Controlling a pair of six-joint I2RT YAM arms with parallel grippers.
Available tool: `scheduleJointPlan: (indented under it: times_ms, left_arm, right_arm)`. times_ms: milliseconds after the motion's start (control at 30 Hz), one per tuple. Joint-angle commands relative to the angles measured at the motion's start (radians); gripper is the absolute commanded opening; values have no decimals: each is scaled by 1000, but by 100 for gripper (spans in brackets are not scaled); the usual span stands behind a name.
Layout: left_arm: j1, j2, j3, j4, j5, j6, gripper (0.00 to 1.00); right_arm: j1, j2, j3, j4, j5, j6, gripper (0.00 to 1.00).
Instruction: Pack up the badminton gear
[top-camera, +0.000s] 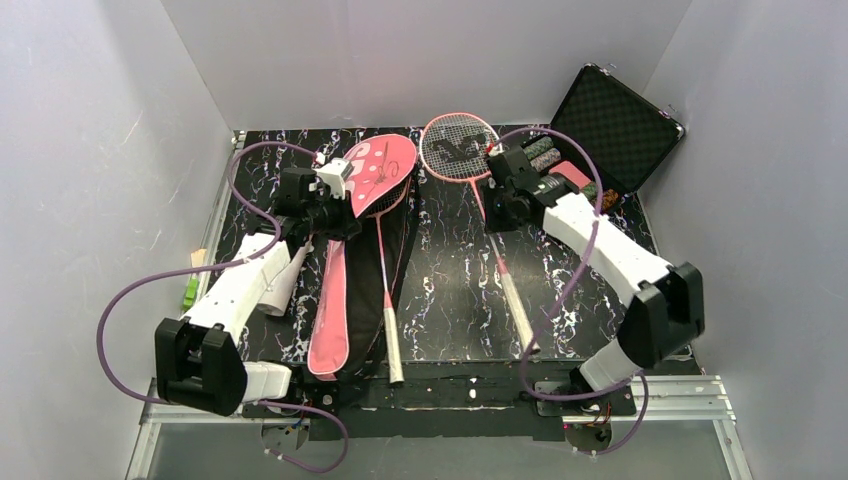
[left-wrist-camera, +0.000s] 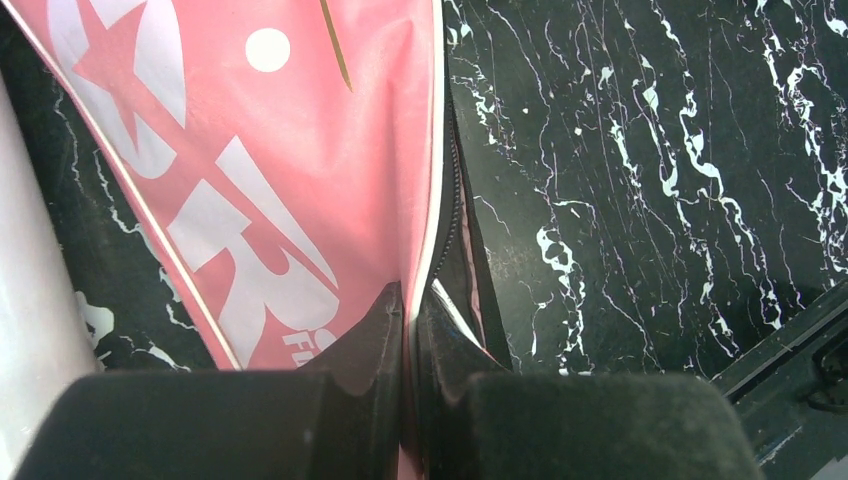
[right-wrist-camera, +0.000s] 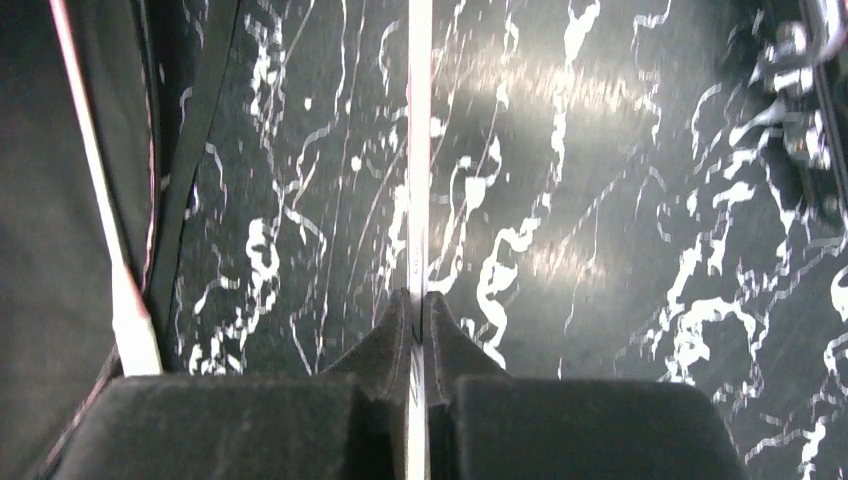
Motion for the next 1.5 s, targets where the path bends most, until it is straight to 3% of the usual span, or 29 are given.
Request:
scheduleJointPlan:
  times_ms: [0,167,467,733,1167,1467]
  left_arm:
    - [7,32,54,43,42,-22,0]
    - [6,83,92,47,66,-36,0]
    - [-4,140,144,61,101,-30,0]
    - [-21,128,133,53,104,-20,0]
    - [-30,108,117,34,155,-17,0]
    - [-36,94,110,14,214,-8,0]
  right_arm:
    - [45,-177,-71,-96,34,28,1]
    - [120,-351,-163,-192,14,62,1]
    - [464,-465,-268,-331,44,251,1]
    - [597,-314,-206,-301,66,273,1]
    - [602,22,48,-218,168,170,1]
    - [550,207,239,-257,278,166,1]
